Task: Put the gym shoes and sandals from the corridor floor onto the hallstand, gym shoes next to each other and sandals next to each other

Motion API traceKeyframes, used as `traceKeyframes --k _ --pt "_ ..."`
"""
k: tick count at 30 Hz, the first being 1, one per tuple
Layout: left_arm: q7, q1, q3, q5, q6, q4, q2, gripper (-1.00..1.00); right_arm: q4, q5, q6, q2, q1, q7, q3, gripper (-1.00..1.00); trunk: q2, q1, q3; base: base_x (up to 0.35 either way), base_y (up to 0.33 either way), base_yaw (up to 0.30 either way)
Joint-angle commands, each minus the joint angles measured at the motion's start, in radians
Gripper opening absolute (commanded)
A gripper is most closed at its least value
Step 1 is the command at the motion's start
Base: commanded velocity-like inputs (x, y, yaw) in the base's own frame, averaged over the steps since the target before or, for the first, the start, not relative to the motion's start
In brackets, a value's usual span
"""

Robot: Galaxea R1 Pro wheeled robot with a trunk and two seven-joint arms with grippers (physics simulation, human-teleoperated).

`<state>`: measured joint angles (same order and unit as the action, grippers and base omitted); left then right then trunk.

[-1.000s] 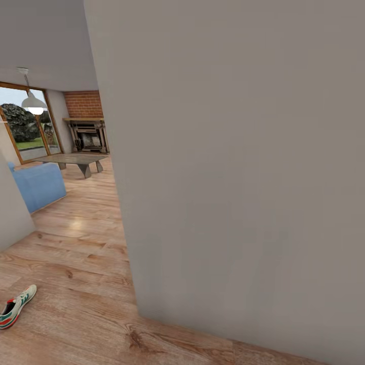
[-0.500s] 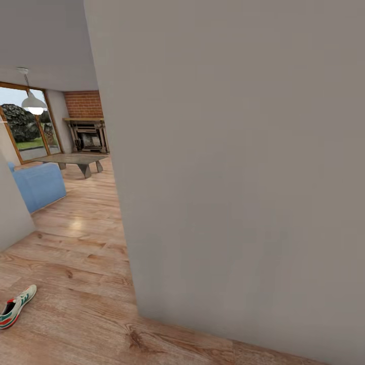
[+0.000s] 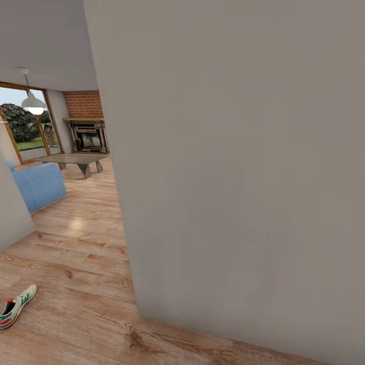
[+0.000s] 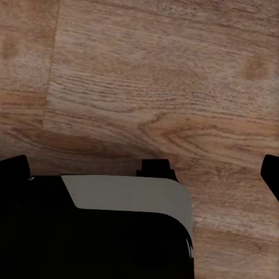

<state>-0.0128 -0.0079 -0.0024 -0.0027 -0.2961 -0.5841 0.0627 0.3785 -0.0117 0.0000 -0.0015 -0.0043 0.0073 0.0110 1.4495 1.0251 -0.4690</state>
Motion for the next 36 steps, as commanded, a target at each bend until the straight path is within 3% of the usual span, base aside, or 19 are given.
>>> traceKeyframes --k 1,18,26,36 --pt "-0.002 -0.001 -0.001 0.000 -0.003 -0.012 0.001 1.00 0.000 -0.001 0.000 0.000 0.000 0.001 0.001 1.00 0.001 0.000 -0.001 0.000 0.000 0.000" --pt "-0.003 0.000 0.001 0.007 -0.005 -0.018 -0.008 1.00 0.000 -0.001 0.000 0.000 0.000 0.002 0.001 1.00 0.001 0.000 -0.001 0.000 0.000 0.000" --pt "-0.002 0.000 0.003 0.006 -0.006 0.019 -0.010 1.00 0.000 -0.001 0.000 0.000 0.000 0.002 0.002 1.00 0.001 0.000 -0.001 0.000 0.000 -0.003" --pt "-0.001 0.000 0.004 0.005 -0.006 0.028 -0.011 1.00 0.000 -0.002 0.000 0.000 0.000 0.002 0.003 1.00 0.001 0.000 -0.001 0.000 0.000 -0.197"
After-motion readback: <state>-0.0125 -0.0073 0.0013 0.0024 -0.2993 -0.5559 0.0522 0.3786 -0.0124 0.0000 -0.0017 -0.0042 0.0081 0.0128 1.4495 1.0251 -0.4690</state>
